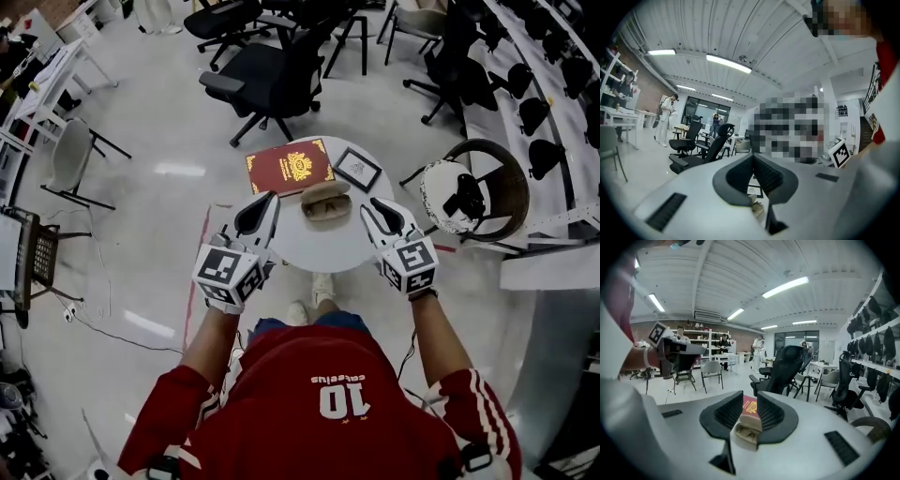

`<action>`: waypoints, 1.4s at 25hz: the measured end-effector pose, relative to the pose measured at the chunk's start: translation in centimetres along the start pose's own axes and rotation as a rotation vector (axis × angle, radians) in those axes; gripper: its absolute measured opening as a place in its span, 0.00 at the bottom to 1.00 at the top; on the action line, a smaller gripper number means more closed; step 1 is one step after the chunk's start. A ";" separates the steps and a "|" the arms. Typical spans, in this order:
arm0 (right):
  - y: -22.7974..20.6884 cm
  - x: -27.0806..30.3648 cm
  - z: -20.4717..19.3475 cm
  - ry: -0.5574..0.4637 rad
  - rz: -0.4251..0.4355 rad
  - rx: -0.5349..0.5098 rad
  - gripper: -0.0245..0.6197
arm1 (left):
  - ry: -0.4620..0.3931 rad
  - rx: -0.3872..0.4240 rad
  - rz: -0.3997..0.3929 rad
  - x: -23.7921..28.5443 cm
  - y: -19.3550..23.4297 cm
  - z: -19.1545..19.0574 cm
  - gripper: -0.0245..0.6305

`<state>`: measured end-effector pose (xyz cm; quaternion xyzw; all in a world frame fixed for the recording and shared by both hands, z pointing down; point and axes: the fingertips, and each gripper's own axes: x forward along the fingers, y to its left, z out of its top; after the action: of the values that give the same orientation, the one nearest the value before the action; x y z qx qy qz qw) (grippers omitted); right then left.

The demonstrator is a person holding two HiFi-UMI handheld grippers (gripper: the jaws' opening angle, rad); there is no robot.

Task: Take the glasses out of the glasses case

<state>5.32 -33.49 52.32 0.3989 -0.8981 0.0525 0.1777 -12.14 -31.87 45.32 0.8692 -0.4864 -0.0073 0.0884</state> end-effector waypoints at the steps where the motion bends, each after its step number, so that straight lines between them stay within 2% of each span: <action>1: 0.0 0.8 -1.1 0.021 0.012 -0.004 0.17 | 0.004 -0.004 0.001 0.2 0.0 -0.4 0.05; 12: -0.2 9.3 -11.1 0.225 0.147 -0.146 0.17 | 0.030 -0.040 0.038 2.4 1.1 -2.8 0.05; 26: -1.1 18.5 -19.5 0.395 0.263 -0.250 0.17 | 0.086 -0.089 0.134 4.7 4.6 -6.8 0.05; 35: -1.4 21.5 -24.1 0.481 0.299 -0.511 0.17 | 0.110 -0.113 0.157 5.7 5.4 -9.5 0.05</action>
<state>-0.27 -43.79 82.44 0.1827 -0.8632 -0.0560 0.4674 -12.78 -38.09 55.93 0.8212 -0.5462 0.0197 0.1641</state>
